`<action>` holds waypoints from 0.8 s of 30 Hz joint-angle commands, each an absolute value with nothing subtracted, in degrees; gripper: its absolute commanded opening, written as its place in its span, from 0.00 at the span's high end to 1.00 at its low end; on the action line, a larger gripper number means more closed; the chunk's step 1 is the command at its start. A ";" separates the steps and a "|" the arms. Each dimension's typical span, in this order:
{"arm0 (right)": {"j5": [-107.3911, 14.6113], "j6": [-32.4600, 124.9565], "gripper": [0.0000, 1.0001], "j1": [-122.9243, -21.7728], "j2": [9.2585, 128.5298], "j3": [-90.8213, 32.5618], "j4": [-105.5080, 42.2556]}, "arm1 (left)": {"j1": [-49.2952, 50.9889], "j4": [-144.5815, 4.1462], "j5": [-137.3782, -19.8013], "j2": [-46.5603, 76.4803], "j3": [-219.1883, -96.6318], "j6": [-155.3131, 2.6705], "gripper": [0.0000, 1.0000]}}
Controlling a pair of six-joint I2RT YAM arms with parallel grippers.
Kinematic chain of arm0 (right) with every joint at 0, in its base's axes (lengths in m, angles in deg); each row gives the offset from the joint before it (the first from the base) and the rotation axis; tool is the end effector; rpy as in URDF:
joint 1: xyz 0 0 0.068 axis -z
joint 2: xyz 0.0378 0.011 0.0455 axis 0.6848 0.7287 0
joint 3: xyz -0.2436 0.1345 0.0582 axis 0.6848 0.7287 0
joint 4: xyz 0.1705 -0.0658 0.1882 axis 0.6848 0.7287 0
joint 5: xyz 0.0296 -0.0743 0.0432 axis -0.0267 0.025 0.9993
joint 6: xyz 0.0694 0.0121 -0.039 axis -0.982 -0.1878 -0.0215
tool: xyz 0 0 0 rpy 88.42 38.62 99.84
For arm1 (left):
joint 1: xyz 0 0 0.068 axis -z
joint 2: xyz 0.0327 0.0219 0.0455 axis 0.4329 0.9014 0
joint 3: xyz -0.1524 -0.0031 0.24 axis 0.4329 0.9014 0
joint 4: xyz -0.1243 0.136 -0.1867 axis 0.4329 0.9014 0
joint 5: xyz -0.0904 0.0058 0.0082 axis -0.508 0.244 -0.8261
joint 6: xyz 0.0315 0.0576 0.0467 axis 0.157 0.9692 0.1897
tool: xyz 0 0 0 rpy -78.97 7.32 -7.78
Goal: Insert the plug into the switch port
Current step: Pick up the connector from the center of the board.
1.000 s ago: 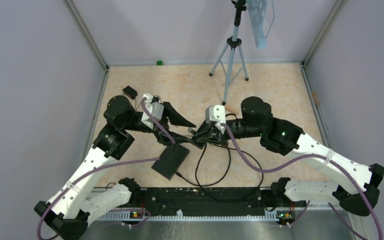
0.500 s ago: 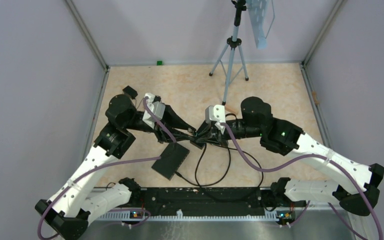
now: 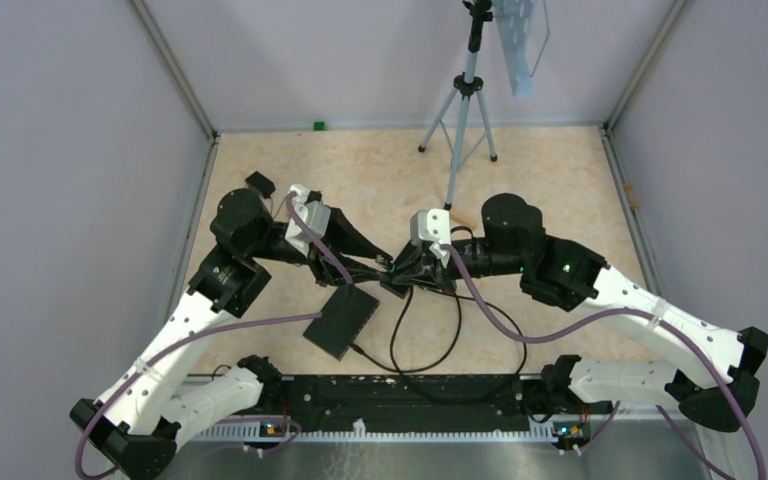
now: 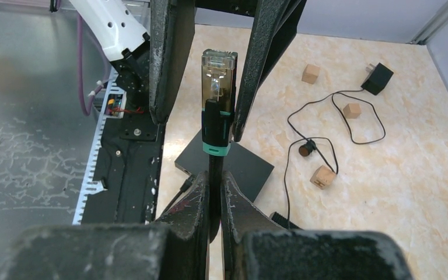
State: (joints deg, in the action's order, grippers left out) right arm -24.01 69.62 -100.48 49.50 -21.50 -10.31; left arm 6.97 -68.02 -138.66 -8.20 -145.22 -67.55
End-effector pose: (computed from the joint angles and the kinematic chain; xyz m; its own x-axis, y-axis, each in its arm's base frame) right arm 0.1093 0.2344 0.4069 0.1424 -0.2347 -0.9616 -0.9894 -0.0041 -0.1455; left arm 0.1221 -0.1550 0.4346 0.0567 -0.0578 -0.9967 0.9797 -0.1892 0.0667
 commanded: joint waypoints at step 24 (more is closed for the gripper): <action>-24.26 68.16 0.94 -101.14 49.34 -21.98 -13.56 | 7.10 -70.00 -137.60 -9.78 -146.91 -67.38 1.00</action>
